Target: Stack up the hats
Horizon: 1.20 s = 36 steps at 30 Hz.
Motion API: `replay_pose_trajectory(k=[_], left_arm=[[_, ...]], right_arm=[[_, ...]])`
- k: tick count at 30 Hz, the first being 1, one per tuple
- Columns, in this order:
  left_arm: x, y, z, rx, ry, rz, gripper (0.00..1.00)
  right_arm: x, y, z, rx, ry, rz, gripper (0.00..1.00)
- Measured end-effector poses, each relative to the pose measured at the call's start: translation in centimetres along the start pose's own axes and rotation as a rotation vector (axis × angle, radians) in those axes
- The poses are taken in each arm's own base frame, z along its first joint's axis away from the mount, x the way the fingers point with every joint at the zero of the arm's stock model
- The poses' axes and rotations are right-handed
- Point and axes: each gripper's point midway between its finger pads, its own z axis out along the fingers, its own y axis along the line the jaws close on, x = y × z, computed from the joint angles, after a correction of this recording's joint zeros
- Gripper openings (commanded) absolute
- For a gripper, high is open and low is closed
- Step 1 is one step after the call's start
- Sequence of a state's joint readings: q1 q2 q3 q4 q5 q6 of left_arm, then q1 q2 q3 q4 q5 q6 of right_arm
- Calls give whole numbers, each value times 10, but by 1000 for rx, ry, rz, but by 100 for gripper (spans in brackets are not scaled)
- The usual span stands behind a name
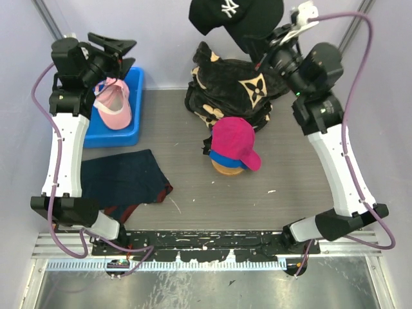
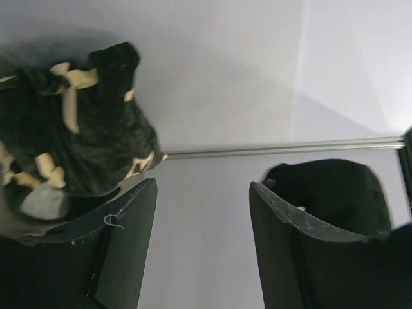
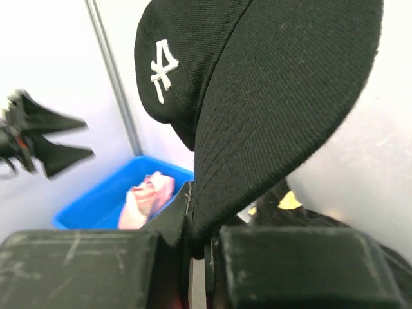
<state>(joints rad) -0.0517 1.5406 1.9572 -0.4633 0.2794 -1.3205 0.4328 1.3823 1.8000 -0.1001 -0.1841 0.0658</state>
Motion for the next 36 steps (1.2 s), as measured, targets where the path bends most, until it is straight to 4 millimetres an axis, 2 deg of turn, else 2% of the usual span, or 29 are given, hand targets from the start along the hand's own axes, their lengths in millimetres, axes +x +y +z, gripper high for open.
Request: replay_pose_trajectory(k=[3, 4, 6, 7, 9, 13, 18, 20, 22, 24, 31, 36], left_arm=[[9, 46, 7, -84, 45, 21, 66], [13, 67, 11, -122, 67, 22, 66], [17, 96, 15, -178, 93, 19, 66], [21, 115, 18, -212, 114, 16, 66], [27, 137, 20, -252, 148, 11, 66], [42, 168, 22, -288, 220, 16, 66], [64, 216, 18, -337, 302, 10, 66], [73, 235, 15, -359, 336, -9, 66], [81, 247, 14, -363, 367, -28, 66], [88, 253, 16, -350, 393, -38, 67], [113, 256, 30, -225, 465, -94, 66], [148, 274, 38, -213, 566, -144, 60]], right_arm=[[-12, -17, 0, -19, 33, 156, 1], [-11, -21, 1, -32, 52, 210, 1], [-3, -28, 4, -66, 105, 336, 1], [3, -30, 6, -95, 142, 421, 1], [14, -33, 10, -139, 202, 557, 1], [39, -42, 11, -198, 331, 887, 1], [74, -51, -2, -260, 405, 1339, 1], [100, -55, -11, -266, 434, 1500, 1], [119, -54, -18, -256, 474, 1608, 1], [130, -51, -24, -252, 511, 1682, 1], [122, -36, -40, -330, 535, 1662, 1], [132, -33, -63, -311, 540, 1640, 1]])
